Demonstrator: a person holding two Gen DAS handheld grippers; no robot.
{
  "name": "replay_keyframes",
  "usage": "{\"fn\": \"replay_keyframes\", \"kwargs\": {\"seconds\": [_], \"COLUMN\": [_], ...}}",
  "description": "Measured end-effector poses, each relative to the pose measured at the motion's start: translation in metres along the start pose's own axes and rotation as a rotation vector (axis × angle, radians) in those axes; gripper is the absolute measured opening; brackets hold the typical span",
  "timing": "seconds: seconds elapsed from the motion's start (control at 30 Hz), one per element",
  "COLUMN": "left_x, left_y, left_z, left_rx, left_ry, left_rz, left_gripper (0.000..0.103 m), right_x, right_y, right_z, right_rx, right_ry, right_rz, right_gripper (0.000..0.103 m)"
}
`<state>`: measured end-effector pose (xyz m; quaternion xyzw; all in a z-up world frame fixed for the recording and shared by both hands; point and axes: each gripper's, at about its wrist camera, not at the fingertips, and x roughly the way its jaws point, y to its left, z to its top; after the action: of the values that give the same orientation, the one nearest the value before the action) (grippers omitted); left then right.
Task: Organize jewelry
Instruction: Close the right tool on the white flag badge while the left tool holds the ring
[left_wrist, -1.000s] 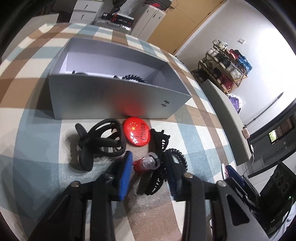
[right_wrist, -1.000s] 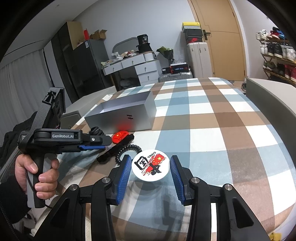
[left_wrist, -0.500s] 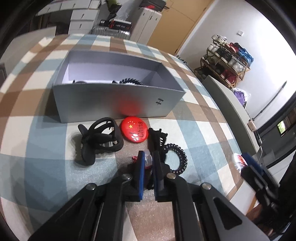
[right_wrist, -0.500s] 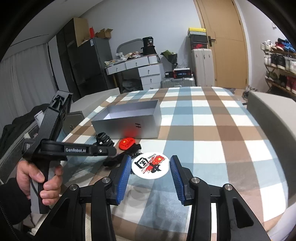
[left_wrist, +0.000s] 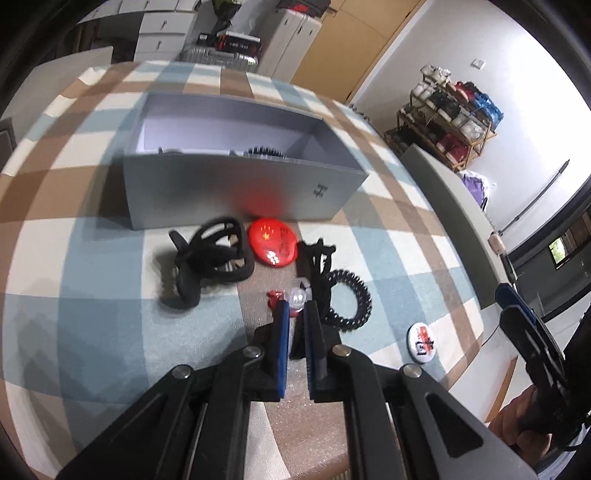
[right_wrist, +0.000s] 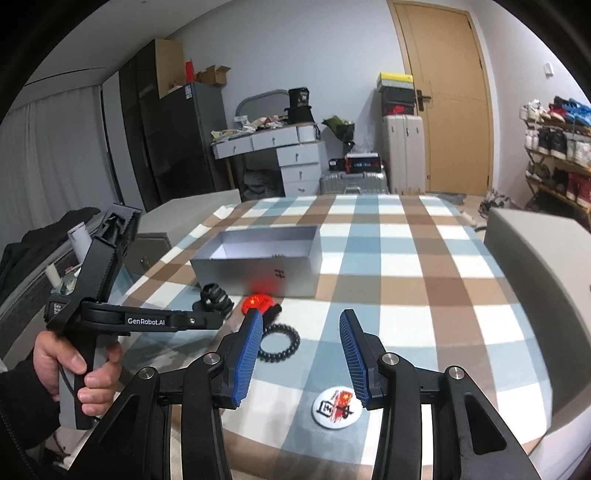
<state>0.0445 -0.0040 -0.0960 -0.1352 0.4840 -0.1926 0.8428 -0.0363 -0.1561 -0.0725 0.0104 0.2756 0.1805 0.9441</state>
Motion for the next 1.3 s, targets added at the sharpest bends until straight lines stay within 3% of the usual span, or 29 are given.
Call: {"fn": "replay_keyframes", "kwargs": {"seconds": [0.23, 0.3, 0.37, 0.47, 0.63, 0.8, 0.9, 0.97, 1.1, 1.3], "left_x": [0.006, 0.005, 0.005, 0.005, 0.010, 0.013, 0.012, 0.009, 0.003, 0.003], "left_y": [-0.001, -0.002, -0.002, 0.001, -0.002, -0.002, 0.003, 0.004, 0.002, 0.009], "left_z": [0.001, 0.002, 0.003, 0.006, 0.008, 0.007, 0.007, 0.006, 0.006, 0.004], "left_rx": [0.001, 0.007, 0.009, 0.000, 0.030, 0.059, 0.042, 0.042, 0.062, 0.049], "left_ry": [0.005, 0.002, 0.002, -0.010, -0.008, -0.023, -0.022, -0.024, -0.044, -0.035], "left_rz": [-0.010, -0.014, -0.031, -0.037, -0.039, -0.014, -0.025, -0.052, -0.043, -0.051], "left_gripper": [0.009, 0.015, 0.029, 0.039, 0.039, 0.038, 0.033, 0.020, 0.013, 0.012], "right_x": [0.021, 0.025, 0.027, 0.033, 0.043, 0.046, 0.046, 0.046, 0.044, 0.041], "right_y": [-0.019, -0.025, -0.028, -0.029, -0.022, -0.007, -0.004, -0.005, -0.002, -0.003], "right_z": [-0.027, -0.032, -0.035, -0.040, -0.048, -0.055, -0.056, -0.057, -0.059, -0.057], "right_rx": [0.014, 0.023, 0.035, 0.039, 0.005, -0.100, -0.124, -0.118, -0.125, -0.106], "right_ry": [0.106, 0.120, 0.128, 0.146, 0.173, 0.178, 0.173, 0.168, 0.157, 0.145], "right_rz": [-0.067, -0.068, -0.063, -0.048, -0.037, -0.094, -0.094, -0.091, -0.086, -0.064], "right_gripper": [0.045, 0.045, 0.045, 0.046, 0.046, 0.047, 0.043, 0.042, 0.042, 0.042]}}
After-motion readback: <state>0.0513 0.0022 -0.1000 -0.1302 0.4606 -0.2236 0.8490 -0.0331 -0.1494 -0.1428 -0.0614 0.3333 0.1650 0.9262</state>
